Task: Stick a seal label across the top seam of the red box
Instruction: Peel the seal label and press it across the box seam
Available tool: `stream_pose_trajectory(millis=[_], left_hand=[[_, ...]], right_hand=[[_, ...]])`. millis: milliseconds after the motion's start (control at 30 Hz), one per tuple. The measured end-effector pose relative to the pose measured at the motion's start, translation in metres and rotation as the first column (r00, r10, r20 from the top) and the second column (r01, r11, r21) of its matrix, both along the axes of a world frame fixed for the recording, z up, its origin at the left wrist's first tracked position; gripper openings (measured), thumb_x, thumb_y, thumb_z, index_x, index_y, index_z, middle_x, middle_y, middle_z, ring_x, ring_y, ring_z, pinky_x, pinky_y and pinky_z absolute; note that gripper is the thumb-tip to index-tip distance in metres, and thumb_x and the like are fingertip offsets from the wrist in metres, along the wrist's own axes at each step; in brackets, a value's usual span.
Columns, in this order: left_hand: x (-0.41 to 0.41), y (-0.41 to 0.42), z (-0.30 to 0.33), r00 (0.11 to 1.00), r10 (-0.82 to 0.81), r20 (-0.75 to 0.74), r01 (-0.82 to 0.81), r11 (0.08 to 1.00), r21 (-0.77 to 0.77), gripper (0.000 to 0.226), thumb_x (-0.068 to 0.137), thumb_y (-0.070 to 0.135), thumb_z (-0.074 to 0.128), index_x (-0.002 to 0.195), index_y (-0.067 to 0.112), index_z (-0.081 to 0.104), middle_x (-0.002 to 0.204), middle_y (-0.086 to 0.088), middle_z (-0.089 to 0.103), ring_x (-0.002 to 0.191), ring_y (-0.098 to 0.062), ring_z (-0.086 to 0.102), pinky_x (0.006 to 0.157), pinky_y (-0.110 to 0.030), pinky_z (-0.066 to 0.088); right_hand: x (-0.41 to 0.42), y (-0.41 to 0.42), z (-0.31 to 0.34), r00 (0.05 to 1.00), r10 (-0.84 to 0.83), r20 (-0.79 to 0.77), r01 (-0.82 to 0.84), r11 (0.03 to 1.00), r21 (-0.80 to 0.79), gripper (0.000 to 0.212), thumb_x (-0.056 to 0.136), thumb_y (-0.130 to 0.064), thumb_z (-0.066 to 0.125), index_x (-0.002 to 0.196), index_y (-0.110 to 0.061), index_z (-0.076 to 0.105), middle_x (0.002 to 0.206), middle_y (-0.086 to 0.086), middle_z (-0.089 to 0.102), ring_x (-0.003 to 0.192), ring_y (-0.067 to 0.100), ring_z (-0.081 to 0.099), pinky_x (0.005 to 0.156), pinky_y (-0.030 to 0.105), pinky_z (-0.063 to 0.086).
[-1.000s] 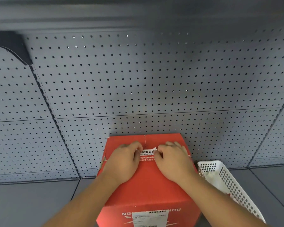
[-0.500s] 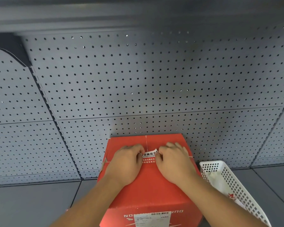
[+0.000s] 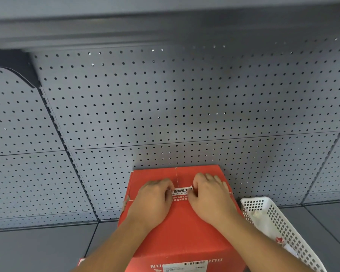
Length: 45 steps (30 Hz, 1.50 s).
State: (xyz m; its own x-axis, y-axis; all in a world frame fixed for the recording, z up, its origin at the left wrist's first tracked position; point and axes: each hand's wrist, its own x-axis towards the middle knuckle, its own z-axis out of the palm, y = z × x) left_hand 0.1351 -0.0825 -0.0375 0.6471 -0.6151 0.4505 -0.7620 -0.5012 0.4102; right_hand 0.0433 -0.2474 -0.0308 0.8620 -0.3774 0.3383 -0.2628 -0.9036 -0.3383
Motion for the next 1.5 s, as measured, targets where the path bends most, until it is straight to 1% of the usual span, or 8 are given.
stream_pose_trajectory(millis=[267,400,700,900,1033,1100,1233,1500], left_hand=[[-0.002,0.007,0.006,0.999,0.006,0.043,-0.006,1.000,0.011,0.020,0.087,0.010,0.062,0.097,0.023,0.074,0.092,0.004,0.060,0.079,-0.016,0.055,0.075,-0.027,0.045],[0.001,0.009,0.008,0.986,-0.161,0.047,0.158,0.985,0.070,0.039,0.084,0.004,0.058,0.109,0.028,0.075,0.115,0.010,0.067,0.099,-0.007,0.052,0.095,-0.024,0.038],[-0.012,0.023,0.006,0.997,-0.037,0.060,0.029,0.992,0.120,0.039,0.088,0.024,0.055,0.122,0.032,0.071,0.126,0.018,0.069,0.111,-0.012,0.057,0.097,-0.016,0.036],[-0.019,0.027,0.002,0.990,0.098,0.098,-0.113,0.982,0.154,0.049,0.085,0.039,0.039,0.118,0.027,0.073,0.121,0.012,0.073,0.113,-0.015,0.059,0.094,-0.040,0.053],[-0.019,0.028,0.008,0.997,0.014,0.076,-0.028,0.984,0.178,0.045,0.088,0.040,0.041,0.121,0.031,0.070,0.131,0.012,0.066,0.121,-0.013,0.054,0.100,-0.042,0.049],[-0.022,0.033,0.011,0.994,-0.107,0.022,0.098,0.967,0.234,0.048,0.092,0.047,0.039,0.137,0.042,0.055,0.149,0.023,0.047,0.138,-0.005,0.037,0.112,-0.037,0.032],[-0.023,0.040,0.011,0.976,-0.217,0.006,0.207,0.937,0.282,0.051,0.099,0.051,0.041,0.149,0.043,0.039,0.154,0.028,0.033,0.144,0.008,0.020,0.112,-0.011,0.000],[-0.027,0.042,0.005,0.997,-0.067,0.026,0.062,0.988,0.142,0.051,0.090,0.045,0.036,0.126,0.030,0.069,0.135,0.015,0.064,0.133,0.002,0.046,0.111,-0.013,0.025]], right_hand=[[-0.003,-0.001,-0.005,0.994,0.061,0.096,-0.055,0.997,-0.058,0.027,0.087,-0.022,0.062,0.107,-0.038,0.072,0.093,-0.010,0.060,0.089,0.021,0.052,0.073,0.039,0.040],[-0.008,0.001,-0.002,0.985,0.153,0.078,-0.142,0.980,-0.139,0.033,0.088,-0.038,0.049,0.108,-0.036,0.076,0.107,-0.020,0.068,0.098,0.016,0.052,0.077,0.038,0.040],[-0.026,-0.002,0.000,0.996,0.084,-0.028,-0.088,0.971,-0.222,0.053,0.092,-0.050,0.036,0.125,-0.027,0.070,0.131,-0.015,0.068,0.123,0.014,0.052,0.099,0.040,0.039],[-0.031,0.001,0.003,0.996,0.072,-0.062,-0.083,0.975,-0.206,0.058,0.092,-0.052,0.033,0.129,-0.023,0.067,0.136,-0.011,0.065,0.126,0.016,0.050,0.103,0.041,0.039],[-0.033,-0.003,0.007,0.977,0.206,-0.052,-0.212,0.965,-0.152,0.049,0.095,-0.047,0.036,0.136,-0.032,0.060,0.147,-0.016,0.054,0.139,0.010,0.038,0.111,0.038,0.032],[-0.035,-0.006,0.009,0.940,0.332,-0.081,-0.340,0.932,-0.127,0.047,0.098,-0.045,0.037,0.140,-0.038,0.054,0.149,-0.021,0.050,0.143,0.007,0.032,0.114,0.038,0.028],[-0.037,-0.006,0.007,0.924,0.367,-0.105,-0.379,0.916,-0.132,0.048,0.098,-0.048,0.035,0.141,-0.040,0.054,0.146,-0.023,0.053,0.144,0.005,0.031,0.115,0.036,0.026],[-0.042,-0.004,0.002,0.985,0.172,0.031,-0.160,0.958,-0.237,0.037,0.090,-0.041,0.048,0.107,-0.031,0.079,0.114,-0.016,0.076,0.125,0.011,0.058,0.106,0.039,0.041]])
